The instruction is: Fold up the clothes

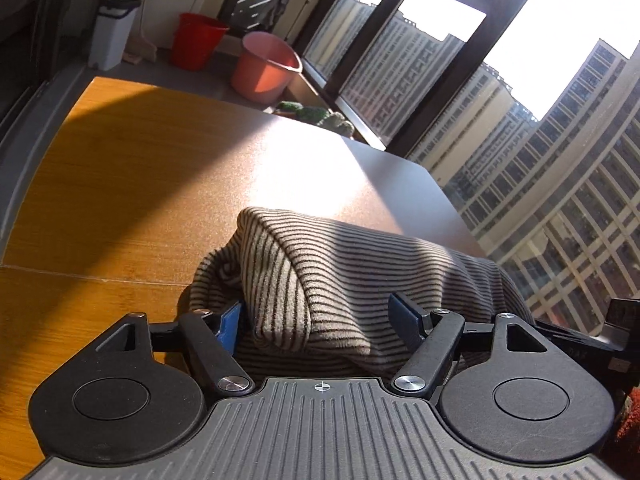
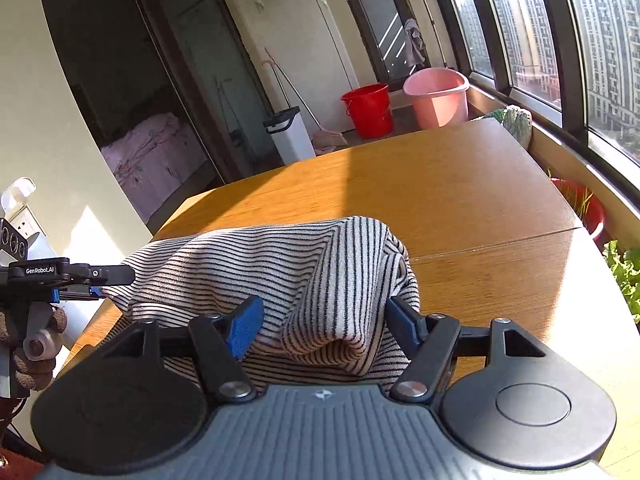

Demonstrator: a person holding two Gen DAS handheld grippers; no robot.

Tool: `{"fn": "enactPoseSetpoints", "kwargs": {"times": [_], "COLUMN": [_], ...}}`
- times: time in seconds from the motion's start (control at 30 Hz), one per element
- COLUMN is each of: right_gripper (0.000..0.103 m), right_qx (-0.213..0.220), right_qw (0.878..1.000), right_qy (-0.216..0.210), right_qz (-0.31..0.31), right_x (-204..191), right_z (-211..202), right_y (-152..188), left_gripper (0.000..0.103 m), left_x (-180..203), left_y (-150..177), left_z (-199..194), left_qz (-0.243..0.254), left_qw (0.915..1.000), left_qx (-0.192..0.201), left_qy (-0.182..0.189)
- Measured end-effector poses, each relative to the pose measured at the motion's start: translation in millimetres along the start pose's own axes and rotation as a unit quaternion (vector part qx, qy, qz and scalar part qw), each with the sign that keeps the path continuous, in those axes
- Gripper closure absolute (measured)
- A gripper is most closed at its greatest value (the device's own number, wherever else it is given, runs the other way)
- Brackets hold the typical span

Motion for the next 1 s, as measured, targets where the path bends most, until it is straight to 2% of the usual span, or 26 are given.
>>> {"fn": "enactPoseSetpoints", "kwargs": {"times": [0.13, 0.3, 0.37, 0.5, 0.6, 0.93, 1.0], "right_gripper": [0.049, 0.060, 0.064, 0.071, 0.072, 0.073, 0.073], "right_qx": [0.001, 0.012, 0.021, 0.044, 0.056, 0.057, 0.059], "right_qw": [1.000, 0.999, 0.999, 0.997, 0.997, 0.997, 0.997], "right_qy": [-0.001, 0.013, 0.023, 0.029, 0.023, 0.000, -0.006], "right_qz": [-0.010, -0.027, -0.041, -0.056, -0.053, -0.055, -0.054], "right_x": [-3, 0, -2, -10, -16, -25, -27], "right_z": [20, 51, 64, 77, 76, 30, 18], "right_y": [-6, -38, -55, -86, -98, -75, -69], "left_gripper": [0.039, 0.057, 0.064, 0.069, 0.069, 0.072, 0.072], "left_x": [-2, -6, -6, -3, -1, 18, 28], "left_y": [-9, -20, -42, -73, -73, -41, -33], "left_z": [19, 44, 49, 49, 41, -2, -12], "left_qz": [0.005, 0.012, 0.017, 0.022, 0.021, 0.026, 0.042], "left_qw": [1.0000, 0.9999, 0.9996, 0.9983, 0.9979, 0.9969, 0.9961], "left_qx": [0.001, 0.002, 0.022, 0.054, 0.061, 0.070, 0.073], "left_qy": [0.000, 0.001, -0.007, -0.011, -0.007, 0.022, 0.024]}}
Point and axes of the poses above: each gripper's, at about its wrist camera, not at the fingertips, and z roughly the way its jaws point, x to its right, y to its underside, the point moved 8 cm from there along z, roughly the way its jaws point, and after that the axes turned 1 degree about y, right-handed, at the moved point
